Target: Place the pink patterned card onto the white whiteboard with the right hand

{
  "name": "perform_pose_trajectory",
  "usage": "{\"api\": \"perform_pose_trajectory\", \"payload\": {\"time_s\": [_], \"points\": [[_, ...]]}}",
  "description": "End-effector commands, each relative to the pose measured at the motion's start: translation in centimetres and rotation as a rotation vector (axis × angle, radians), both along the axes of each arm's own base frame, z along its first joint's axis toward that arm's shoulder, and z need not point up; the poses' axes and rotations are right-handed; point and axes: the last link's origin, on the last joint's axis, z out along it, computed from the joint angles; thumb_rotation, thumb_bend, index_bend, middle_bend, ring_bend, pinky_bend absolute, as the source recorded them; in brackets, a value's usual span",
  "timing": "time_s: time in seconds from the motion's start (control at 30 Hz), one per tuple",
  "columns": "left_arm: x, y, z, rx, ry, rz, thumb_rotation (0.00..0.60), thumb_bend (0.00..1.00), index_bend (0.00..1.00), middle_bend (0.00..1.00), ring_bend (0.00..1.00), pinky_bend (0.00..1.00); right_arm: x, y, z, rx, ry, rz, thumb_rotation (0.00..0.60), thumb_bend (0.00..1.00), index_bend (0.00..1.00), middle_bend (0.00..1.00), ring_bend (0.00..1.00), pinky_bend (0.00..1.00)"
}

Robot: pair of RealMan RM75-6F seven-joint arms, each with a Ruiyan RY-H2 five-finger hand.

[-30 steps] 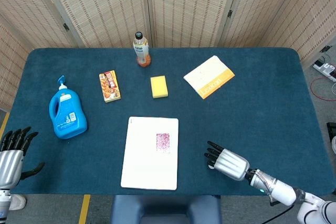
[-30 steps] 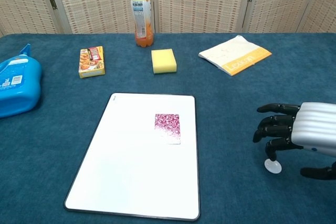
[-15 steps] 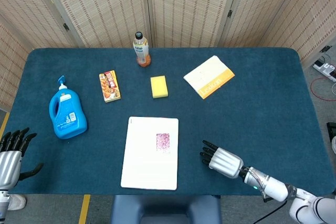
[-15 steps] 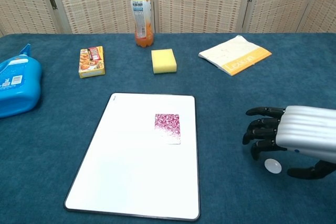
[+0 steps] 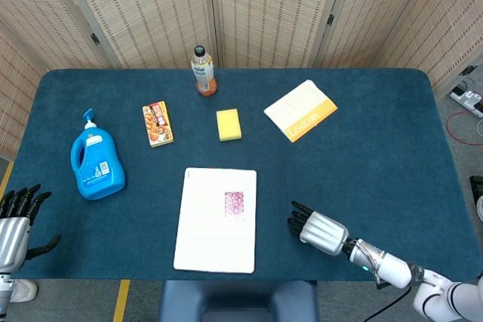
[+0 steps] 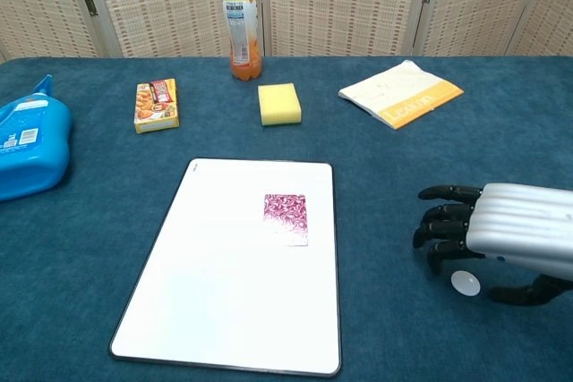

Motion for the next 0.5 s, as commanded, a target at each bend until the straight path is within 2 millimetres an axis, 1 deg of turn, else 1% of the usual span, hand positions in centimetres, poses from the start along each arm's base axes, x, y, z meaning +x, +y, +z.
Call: {"api": "perform_pose_trajectory", "payload": {"time_s": [0.03, 0.17, 0.5], "points": [[-0.07, -0.04, -0.01, -0.001, 0.001, 0.003, 0.6, 0.25, 0.2, 0.1, 0.09, 0.0, 0.01, -0.07, -0.1, 0.0, 0.003, -0.001, 0.6, 0.33, 0.36, 0.24, 0.17, 0.04], [-0.14, -0.09, -0.04, -0.002, -0.001, 0.006, 0.6, 0.25, 0.2, 0.1, 0.09, 0.0, 0.07, -0.08, -0.26, 0.004, 0.003, -0.002, 0.6, 0.33, 0.37, 0.24, 0.17, 0.04], [-0.24, -0.11, -0.04, -0.001, -0.002, 0.005, 0.6, 0.25, 0.2, 0.1, 0.09, 0.0, 0.26, -0.18, -0.5, 0.008, -0.002, -0.004, 0.6, 0.33, 0.44, 0.26, 0.18, 0.04]]}}
